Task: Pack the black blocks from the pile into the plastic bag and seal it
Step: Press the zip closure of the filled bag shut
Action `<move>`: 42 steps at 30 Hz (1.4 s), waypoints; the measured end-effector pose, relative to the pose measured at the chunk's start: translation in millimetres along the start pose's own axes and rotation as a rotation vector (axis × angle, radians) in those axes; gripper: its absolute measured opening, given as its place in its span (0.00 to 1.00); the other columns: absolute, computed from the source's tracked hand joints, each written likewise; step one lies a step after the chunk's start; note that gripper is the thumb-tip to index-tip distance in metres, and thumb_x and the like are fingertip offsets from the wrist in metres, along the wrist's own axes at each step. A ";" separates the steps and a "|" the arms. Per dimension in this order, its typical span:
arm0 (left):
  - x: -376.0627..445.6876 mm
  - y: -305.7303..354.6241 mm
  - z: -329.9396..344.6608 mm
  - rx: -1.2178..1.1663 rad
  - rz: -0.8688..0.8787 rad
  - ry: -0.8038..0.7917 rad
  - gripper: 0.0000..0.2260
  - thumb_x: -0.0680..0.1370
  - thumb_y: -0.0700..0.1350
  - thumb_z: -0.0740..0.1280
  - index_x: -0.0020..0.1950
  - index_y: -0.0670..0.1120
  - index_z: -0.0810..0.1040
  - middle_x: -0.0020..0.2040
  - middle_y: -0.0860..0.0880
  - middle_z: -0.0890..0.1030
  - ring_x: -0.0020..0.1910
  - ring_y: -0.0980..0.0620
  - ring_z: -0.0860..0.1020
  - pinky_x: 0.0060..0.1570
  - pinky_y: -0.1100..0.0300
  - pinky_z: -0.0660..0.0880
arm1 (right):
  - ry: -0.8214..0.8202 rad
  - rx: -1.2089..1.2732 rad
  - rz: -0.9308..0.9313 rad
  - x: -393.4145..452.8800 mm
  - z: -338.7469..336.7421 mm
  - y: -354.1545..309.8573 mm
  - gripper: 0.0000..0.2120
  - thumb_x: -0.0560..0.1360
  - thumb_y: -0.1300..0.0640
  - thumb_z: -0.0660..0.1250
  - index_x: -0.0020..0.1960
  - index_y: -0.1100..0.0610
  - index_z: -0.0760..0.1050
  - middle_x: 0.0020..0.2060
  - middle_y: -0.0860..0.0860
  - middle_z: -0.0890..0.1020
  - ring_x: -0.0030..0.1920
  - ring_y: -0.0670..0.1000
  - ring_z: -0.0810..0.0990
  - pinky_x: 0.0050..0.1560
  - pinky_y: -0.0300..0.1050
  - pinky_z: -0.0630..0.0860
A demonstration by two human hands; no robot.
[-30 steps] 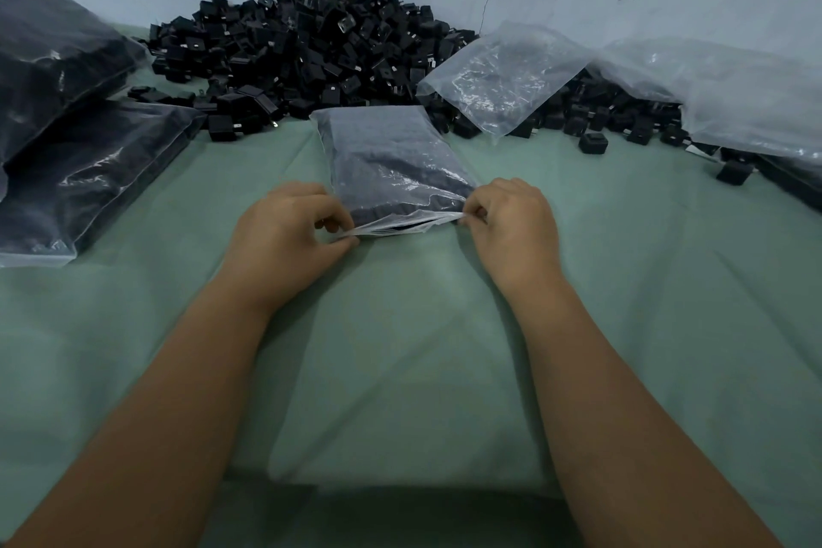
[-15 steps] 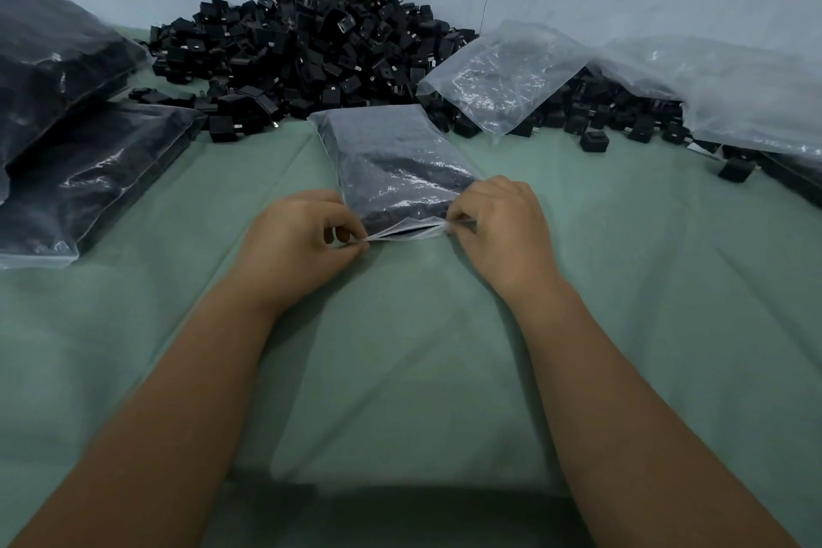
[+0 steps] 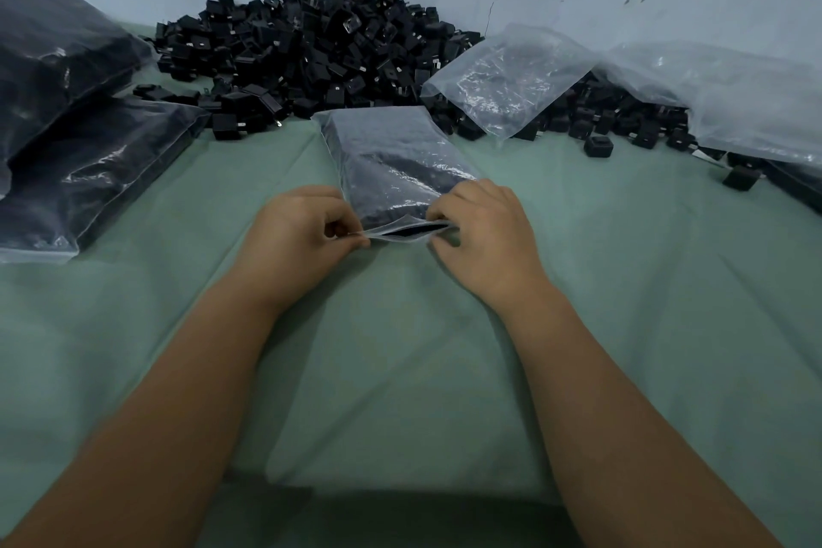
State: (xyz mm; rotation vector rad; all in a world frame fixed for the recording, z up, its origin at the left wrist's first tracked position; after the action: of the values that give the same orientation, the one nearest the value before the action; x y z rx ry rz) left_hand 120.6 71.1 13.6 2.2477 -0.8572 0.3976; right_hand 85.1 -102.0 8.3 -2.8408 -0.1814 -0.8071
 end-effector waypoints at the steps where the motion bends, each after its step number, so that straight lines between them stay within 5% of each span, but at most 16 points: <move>1: 0.3 0.4 -0.2 0.006 0.009 0.000 0.05 0.70 0.40 0.77 0.39 0.41 0.83 0.37 0.48 0.78 0.39 0.50 0.76 0.43 0.50 0.75 | 0.003 -0.003 -0.023 0.4 0.6 -4.9 0.09 0.68 0.59 0.72 0.48 0.55 0.81 0.43 0.50 0.80 0.50 0.55 0.76 0.53 0.41 0.62; 8: 1.4 4.0 -0.6 0.095 0.102 0.026 0.05 0.71 0.41 0.77 0.39 0.42 0.82 0.36 0.50 0.78 0.37 0.51 0.73 0.40 0.52 0.75 | 0.029 -0.022 -0.125 2.6 2.9 -27.5 0.07 0.67 0.60 0.75 0.44 0.59 0.81 0.41 0.54 0.81 0.47 0.59 0.78 0.50 0.51 0.71; 15: 4.1 20.0 6.0 0.242 0.215 0.041 0.05 0.68 0.40 0.78 0.39 0.43 0.84 0.37 0.46 0.80 0.38 0.43 0.76 0.41 0.51 0.72 | 0.043 -0.042 -0.119 3.5 2.1 -29.3 0.10 0.67 0.59 0.75 0.48 0.58 0.80 0.43 0.54 0.80 0.48 0.59 0.77 0.49 0.51 0.71; 25: 4.6 12.2 11.9 0.304 0.188 0.009 0.06 0.72 0.42 0.75 0.43 0.41 0.82 0.42 0.44 0.80 0.45 0.41 0.77 0.46 0.49 0.71 | 0.012 -0.062 -0.030 3.0 4.7 -17.1 0.07 0.71 0.58 0.72 0.48 0.58 0.80 0.44 0.53 0.79 0.50 0.58 0.75 0.52 0.47 0.65; 30: 5.5 -3.2 -1.8 0.317 0.073 0.054 0.08 0.72 0.50 0.75 0.42 0.46 0.83 0.40 0.52 0.75 0.45 0.46 0.75 0.48 0.54 0.65 | -0.015 -0.034 0.001 3.6 6.7 -13.2 0.02 0.72 0.61 0.70 0.44 0.59 0.79 0.41 0.54 0.79 0.49 0.58 0.75 0.52 0.45 0.64; 37: 5.4 5.1 2.7 0.323 0.119 -0.004 0.05 0.70 0.45 0.77 0.40 0.46 0.84 0.40 0.49 0.79 0.44 0.44 0.75 0.46 0.56 0.63 | -0.028 0.042 -0.046 2.6 6.5 -19.2 0.04 0.70 0.61 0.72 0.44 0.59 0.80 0.41 0.54 0.79 0.47 0.58 0.75 0.50 0.52 0.71; 42: 5.9 4.8 0.4 0.235 0.102 0.018 0.05 0.69 0.42 0.79 0.38 0.43 0.84 0.37 0.47 0.80 0.40 0.45 0.76 0.44 0.56 0.67 | -0.039 0.031 -0.039 3.3 8.6 -18.0 0.06 0.71 0.59 0.72 0.48 0.57 0.81 0.44 0.53 0.79 0.50 0.56 0.75 0.51 0.49 0.69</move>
State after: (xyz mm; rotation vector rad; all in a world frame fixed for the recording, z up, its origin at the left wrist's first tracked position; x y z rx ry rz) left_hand 121.7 65.5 18.6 2.4155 -0.9611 0.5919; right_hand 89.2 -82.5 5.5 -2.8342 -0.2536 -0.7498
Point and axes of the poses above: each hand's wrist, its own x-axis towards the middle knuckle, its own z-axis out of the palm, y = z × x, the point moved 7 cm from there along x, towards the middle knuckle
